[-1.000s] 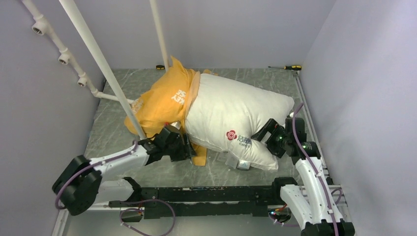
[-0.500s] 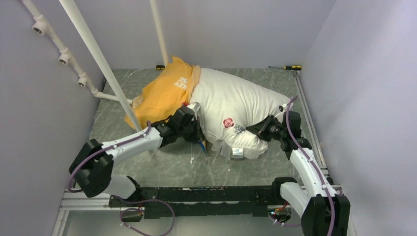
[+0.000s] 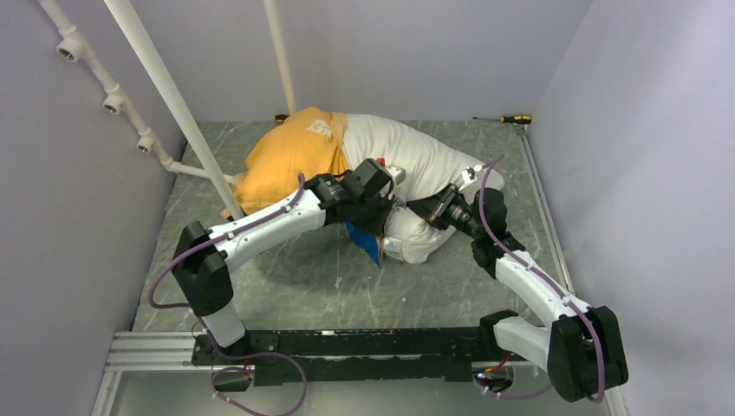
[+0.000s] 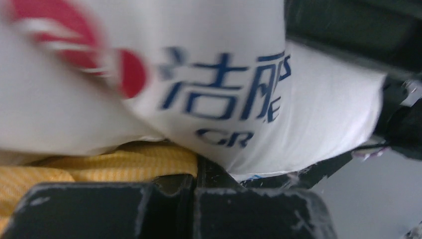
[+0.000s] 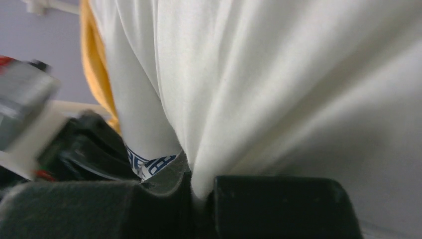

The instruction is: Put the pillow into the pillowcase

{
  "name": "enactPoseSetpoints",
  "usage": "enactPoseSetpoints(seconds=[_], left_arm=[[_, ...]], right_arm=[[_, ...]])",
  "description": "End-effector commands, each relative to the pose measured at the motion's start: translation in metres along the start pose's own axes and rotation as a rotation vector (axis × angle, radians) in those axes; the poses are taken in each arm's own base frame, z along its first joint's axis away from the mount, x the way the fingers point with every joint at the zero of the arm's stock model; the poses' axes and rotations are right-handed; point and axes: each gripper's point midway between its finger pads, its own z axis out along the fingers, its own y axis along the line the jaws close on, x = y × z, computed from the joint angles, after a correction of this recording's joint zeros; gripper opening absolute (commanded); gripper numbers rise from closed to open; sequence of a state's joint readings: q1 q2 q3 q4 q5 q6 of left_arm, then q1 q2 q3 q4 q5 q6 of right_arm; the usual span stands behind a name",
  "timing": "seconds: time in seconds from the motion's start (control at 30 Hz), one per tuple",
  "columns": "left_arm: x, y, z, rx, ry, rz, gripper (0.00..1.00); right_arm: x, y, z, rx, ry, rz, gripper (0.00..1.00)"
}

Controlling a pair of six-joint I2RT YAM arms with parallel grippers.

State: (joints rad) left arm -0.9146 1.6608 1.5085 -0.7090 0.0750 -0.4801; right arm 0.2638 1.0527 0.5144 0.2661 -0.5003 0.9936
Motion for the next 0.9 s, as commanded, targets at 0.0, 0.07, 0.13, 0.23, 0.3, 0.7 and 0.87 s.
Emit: enactPoseSetpoints(seconds=[0.0, 0.07, 0.13, 0.23, 0.3, 0.7, 0.87], left_arm=[[0.022, -0.124, -0.028, 0.448, 0.064, 0.203, 0.00], [0.046, -0.117, -0.017, 0.437, 0.119, 0.189, 0.00], [0.060, -0.116, -0.013, 0.448, 0.124, 0.171, 0.00], [0.065, -0.132, -0.019, 0.514, 0.082, 0.176, 0.00], [0.052, -0.150, -0.029, 0.569, 0.000, 0.196, 0.00], [0.025, -0.172, -0.028, 0.570, -0.102, 0.204, 0.30], [0.006, -0.175, -0.082, 0.575, -0.208, 0.258, 0.73]], right_arm=[[-0.009, 0.108, -0.010, -0.399, -0.029, -0.109, 0.00], [-0.016, 0.125, -0.014, -0.442, -0.040, -0.133, 0.00], [-0.017, 0.139, -0.018, -0.488, -0.029, -0.141, 0.00], [-0.018, 0.148, -0.022, -0.525, -0.029, -0.152, 0.00], [-0.015, 0.142, -0.019, -0.516, -0.025, -0.144, 0.00], [0.046, 0.069, 0.012, -0.345, 0.177, -0.025, 0.00], [0.051, 0.046, 0.006, -0.216, 0.184, -0.101, 0.00]])
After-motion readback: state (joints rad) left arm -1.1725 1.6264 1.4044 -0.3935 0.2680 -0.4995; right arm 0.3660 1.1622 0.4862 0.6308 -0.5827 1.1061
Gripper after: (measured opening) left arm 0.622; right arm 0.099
